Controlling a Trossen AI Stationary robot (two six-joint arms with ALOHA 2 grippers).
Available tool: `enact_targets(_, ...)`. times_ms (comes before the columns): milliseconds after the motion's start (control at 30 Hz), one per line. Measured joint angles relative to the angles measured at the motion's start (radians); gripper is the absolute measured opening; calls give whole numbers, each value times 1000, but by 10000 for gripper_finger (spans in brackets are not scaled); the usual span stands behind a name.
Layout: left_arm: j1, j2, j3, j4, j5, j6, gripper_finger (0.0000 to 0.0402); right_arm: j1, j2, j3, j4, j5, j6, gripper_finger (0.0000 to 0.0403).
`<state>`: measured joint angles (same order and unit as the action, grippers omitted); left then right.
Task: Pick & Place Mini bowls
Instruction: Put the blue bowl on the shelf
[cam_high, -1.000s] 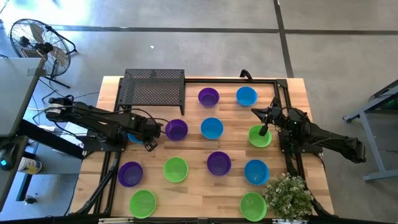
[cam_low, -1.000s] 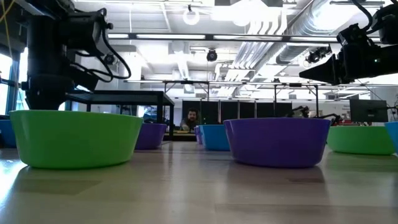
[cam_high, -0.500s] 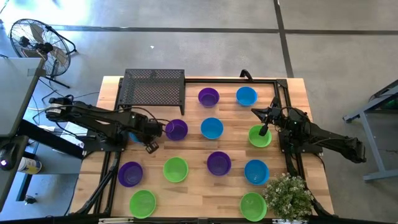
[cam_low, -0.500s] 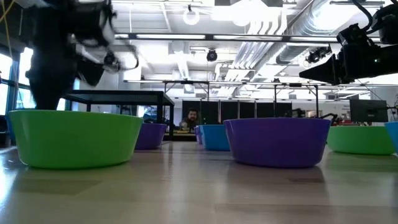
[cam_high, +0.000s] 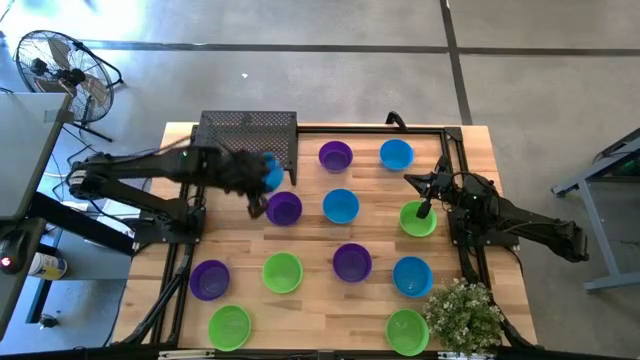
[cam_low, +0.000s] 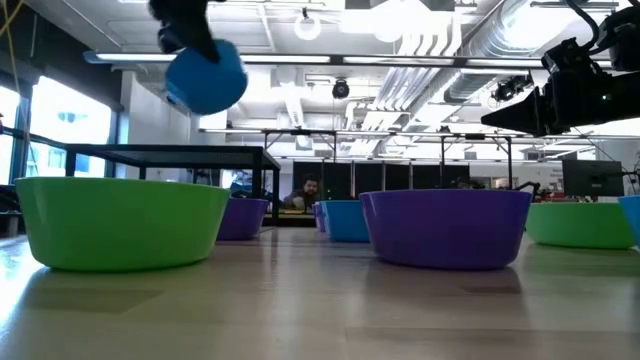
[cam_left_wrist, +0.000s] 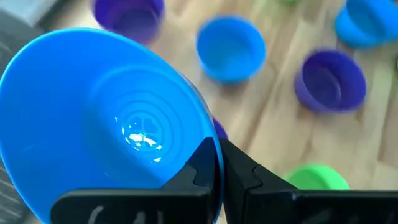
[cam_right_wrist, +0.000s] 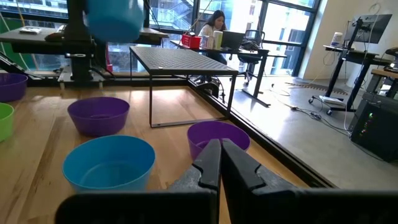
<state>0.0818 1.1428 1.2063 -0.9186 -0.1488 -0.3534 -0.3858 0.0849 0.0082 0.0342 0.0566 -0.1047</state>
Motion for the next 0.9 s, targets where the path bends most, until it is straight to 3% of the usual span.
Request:
enact_targets(200,239,65,81,14,46,237,1,0,0,0,0,0,0,0)
enact_targets(400,444,239,148,37,149,465,1,0,0,0,0,0,0,0)
enact_targets(633,556,418,237,20,156,604,3,0,0,0,0,0,0,0)
enact_targets(900,605,468,255,29,110,645,8,0,0,0,0,0,0,0)
